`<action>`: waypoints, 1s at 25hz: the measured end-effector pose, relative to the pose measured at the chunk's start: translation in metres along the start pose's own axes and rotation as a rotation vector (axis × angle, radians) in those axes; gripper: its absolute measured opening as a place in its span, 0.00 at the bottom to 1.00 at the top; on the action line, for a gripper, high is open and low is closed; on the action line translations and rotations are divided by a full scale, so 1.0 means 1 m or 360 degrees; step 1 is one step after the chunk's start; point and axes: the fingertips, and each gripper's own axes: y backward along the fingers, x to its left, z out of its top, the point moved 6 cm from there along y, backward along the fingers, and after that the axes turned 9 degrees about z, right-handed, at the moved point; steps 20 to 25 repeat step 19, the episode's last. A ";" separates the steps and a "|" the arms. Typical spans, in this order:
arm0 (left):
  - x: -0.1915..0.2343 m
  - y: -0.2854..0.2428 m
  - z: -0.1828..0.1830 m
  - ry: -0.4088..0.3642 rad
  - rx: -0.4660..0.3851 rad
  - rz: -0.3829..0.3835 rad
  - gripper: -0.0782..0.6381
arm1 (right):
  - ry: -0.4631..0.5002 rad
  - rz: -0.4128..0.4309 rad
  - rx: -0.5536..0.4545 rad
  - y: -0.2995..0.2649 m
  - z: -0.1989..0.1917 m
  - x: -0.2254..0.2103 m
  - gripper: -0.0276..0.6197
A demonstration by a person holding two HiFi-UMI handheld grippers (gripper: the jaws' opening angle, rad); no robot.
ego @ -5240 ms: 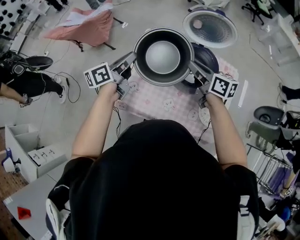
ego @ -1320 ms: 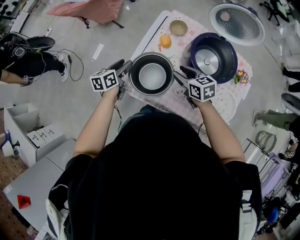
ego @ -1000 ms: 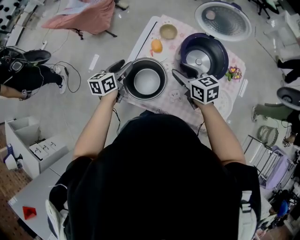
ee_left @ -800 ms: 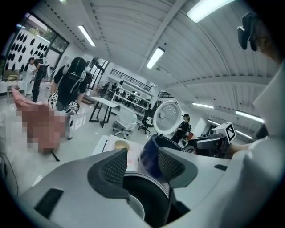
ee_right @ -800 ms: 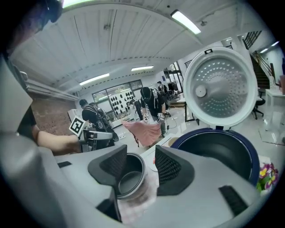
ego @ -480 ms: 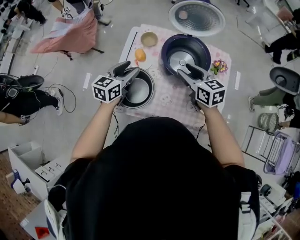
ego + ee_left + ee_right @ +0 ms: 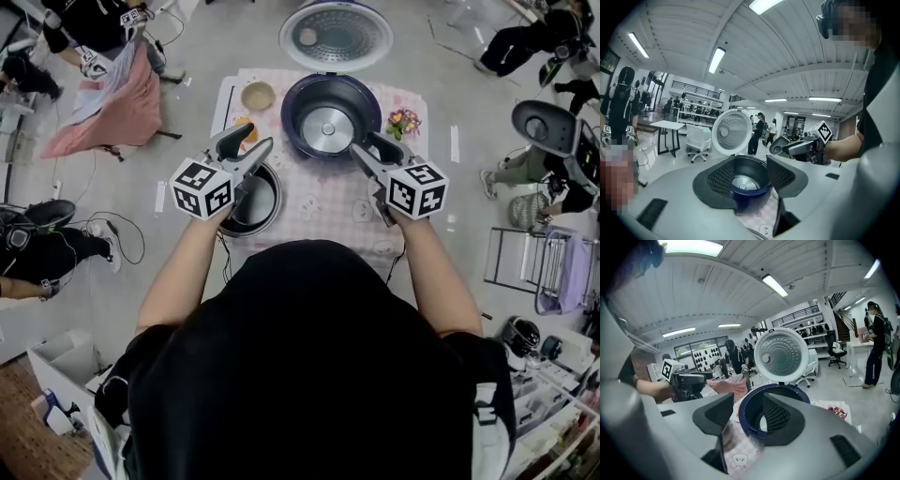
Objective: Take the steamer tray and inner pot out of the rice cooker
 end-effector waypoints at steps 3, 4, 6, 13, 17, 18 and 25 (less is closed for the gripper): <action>-0.010 -0.012 0.008 -0.0023 -0.0008 -0.0063 0.43 | -0.0021 -0.0056 -0.0040 0.015 0.002 -0.006 0.36; -0.013 -0.015 0.009 -0.0029 -0.0003 -0.0082 0.43 | -0.0031 -0.0070 -0.0052 0.019 0.002 -0.007 0.36; -0.018 -0.020 0.011 -0.0044 0.0008 -0.0120 0.43 | -0.0041 -0.0096 -0.0074 0.027 0.003 -0.009 0.36; -0.034 -0.033 0.014 -0.0072 0.0006 -0.0188 0.43 | -0.0072 -0.0254 -0.0148 0.062 -0.004 -0.016 0.36; -0.044 -0.039 0.025 -0.0080 0.0010 -0.0212 0.43 | -0.0103 -0.0316 -0.0191 0.078 0.001 -0.022 0.35; -0.045 -0.040 0.028 -0.0081 0.0014 -0.0214 0.43 | -0.0113 -0.0324 -0.0197 0.080 0.004 -0.023 0.35; -0.046 -0.041 0.031 -0.0083 0.0017 -0.0216 0.43 | -0.0123 -0.0330 -0.0203 0.081 0.006 -0.025 0.35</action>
